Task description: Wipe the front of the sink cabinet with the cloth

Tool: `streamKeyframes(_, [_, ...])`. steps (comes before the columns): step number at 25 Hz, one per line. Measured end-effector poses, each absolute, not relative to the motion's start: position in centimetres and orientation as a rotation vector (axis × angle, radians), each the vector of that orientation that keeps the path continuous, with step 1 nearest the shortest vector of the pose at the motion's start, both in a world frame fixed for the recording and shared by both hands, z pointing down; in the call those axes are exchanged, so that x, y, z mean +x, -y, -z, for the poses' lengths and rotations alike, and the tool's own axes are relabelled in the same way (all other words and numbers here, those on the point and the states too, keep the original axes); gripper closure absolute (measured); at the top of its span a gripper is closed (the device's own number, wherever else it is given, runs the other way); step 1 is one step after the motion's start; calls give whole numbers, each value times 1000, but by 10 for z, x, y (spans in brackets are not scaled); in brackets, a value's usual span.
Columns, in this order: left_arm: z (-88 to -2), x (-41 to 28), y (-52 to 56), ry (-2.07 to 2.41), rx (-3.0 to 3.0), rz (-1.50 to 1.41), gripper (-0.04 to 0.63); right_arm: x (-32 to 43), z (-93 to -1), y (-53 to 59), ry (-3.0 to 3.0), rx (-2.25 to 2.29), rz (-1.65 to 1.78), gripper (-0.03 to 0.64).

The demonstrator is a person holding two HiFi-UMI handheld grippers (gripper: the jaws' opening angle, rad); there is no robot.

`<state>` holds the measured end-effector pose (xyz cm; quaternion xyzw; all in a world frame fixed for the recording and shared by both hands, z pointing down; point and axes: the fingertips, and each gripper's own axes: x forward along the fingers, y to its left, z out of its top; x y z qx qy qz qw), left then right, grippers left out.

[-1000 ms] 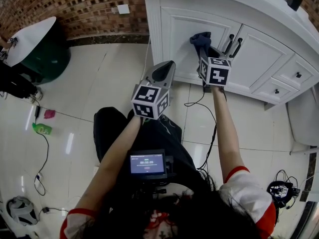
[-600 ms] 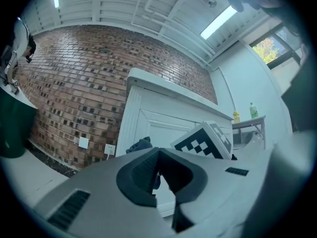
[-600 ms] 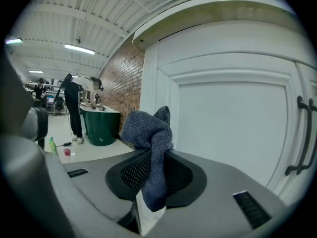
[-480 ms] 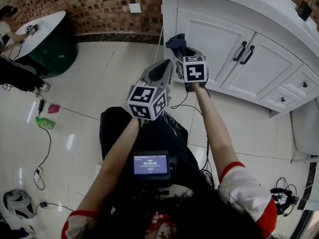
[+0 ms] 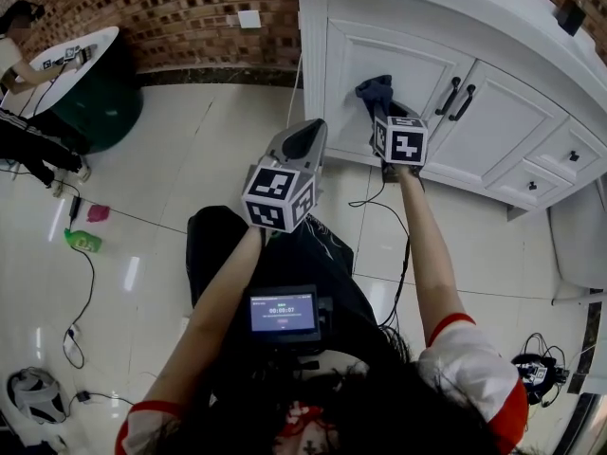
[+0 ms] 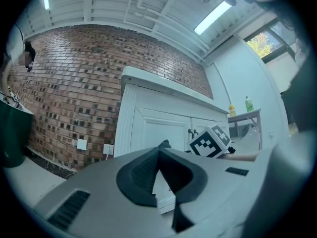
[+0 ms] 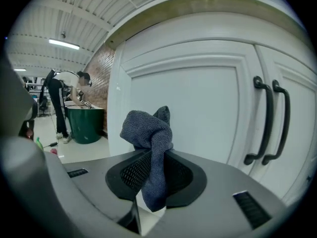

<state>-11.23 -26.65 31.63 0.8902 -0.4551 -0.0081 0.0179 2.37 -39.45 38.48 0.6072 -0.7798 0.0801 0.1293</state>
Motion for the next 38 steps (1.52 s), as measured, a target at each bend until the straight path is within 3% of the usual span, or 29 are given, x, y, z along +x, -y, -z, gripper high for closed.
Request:
streamKeyframes(17, [-329, -59, 262, 1301, 2774, 57, 560, 164, -426, 355, 2056, 1938, -319, 529])
streamKeyframes(38, [-335, -124, 253, 1427, 2759, -4, 560, -63, -428, 392, 2352, 1584, -280, 529])
